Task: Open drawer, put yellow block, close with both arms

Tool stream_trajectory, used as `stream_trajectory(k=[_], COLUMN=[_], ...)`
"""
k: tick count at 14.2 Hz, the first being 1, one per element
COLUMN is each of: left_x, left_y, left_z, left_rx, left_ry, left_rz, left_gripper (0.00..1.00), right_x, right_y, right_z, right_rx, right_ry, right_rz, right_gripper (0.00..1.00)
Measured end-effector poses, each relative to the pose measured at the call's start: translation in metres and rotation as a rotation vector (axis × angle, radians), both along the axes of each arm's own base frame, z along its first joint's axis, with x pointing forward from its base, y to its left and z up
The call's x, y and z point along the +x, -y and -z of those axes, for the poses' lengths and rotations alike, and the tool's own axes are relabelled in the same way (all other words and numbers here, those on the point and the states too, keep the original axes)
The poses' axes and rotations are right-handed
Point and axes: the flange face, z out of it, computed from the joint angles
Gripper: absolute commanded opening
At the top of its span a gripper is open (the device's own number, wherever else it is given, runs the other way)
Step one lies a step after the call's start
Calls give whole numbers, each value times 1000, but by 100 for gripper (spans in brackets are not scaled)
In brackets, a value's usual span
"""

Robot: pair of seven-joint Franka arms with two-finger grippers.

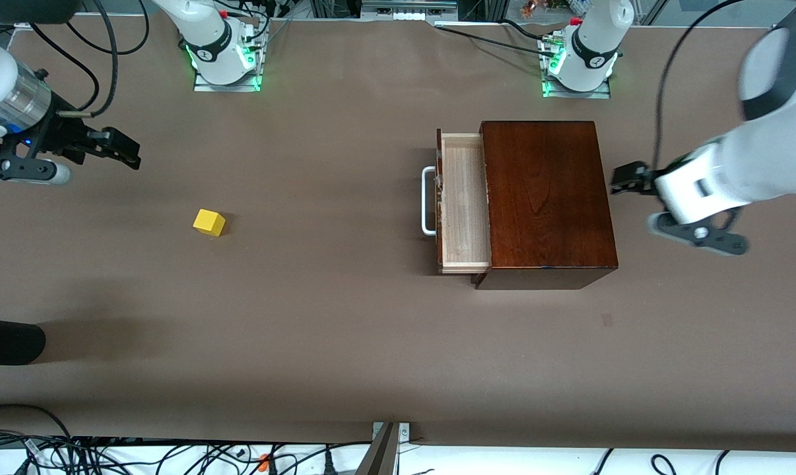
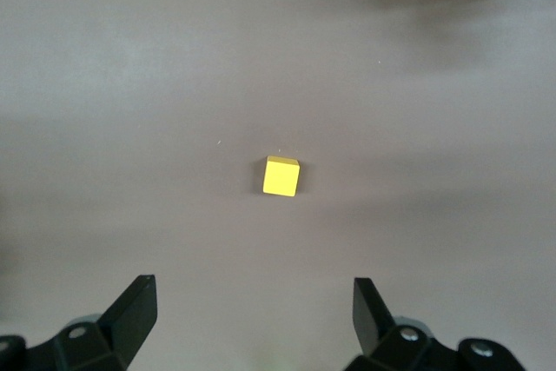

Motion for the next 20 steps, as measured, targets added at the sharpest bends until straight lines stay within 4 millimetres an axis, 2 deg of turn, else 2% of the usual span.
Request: stream_trajectory(k=[2,3,6,8,11,14,17,20], left_x=[-10,-17,-52,-66,-67,-66,-66,-67], left_y=[-23,-28,-28,-30,-31,-32,-32,-32], left_z=[-7,-9,-12,-6,3,5,5,5], left_rx=[-15,-16,-17,-15,-13,-13,-13,-13], left_ry=[35,75,165,165,154,151,151,151], left_rz=[-37,-51,-62,-66,-69,-70,-70,-70], left_gripper=[100,100,100,100,100,100,100,100], right_x=[-4,-9,-23,-30,-31,-23,-22,-24], right_y=[1,1,5,8,10,15,16,17], right_z=[36,59,128,174,245,303,346,362], right_rx=[-2,-4,-3,3,19,37,46,46], right_ry=[26,34,51,66,62,59,40,17], right_rz=[41,58,102,131,171,185,192,195], right_gripper=[100,100,100,100,100,100,100,100])
